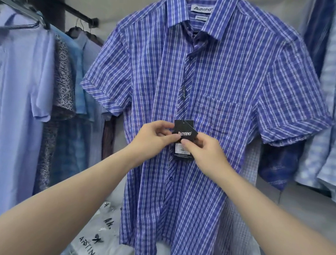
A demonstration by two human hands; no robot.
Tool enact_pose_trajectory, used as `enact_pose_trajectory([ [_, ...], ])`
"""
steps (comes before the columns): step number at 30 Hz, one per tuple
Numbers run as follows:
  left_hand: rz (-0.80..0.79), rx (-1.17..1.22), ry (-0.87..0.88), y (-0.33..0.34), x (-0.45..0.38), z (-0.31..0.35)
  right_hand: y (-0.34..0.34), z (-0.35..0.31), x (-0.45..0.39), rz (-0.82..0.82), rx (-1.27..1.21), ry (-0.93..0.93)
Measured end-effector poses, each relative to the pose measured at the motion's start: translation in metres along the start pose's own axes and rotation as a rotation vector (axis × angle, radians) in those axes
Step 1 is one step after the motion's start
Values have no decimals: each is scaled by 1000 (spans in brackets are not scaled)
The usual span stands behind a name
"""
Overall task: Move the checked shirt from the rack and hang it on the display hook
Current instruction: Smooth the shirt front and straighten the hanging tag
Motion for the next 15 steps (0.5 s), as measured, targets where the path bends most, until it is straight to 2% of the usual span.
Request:
enact_pose_trajectory([
  [8,29,65,-48,0,-1,-2,-7,9,-6,-35,-83,87],
  [15,69,87,-80,-2,-4,-2,-17,12,-6,-63,6,120],
])
Point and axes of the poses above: each hand's wrist, its own x-axis away from the middle knuckle, its own y-axis out of the palm, z = x × y, the point moved 3 cm from there along -x, towards the middle knuckle, and after that the axes turned 2 degrees about -y, right-handed, at the moved point
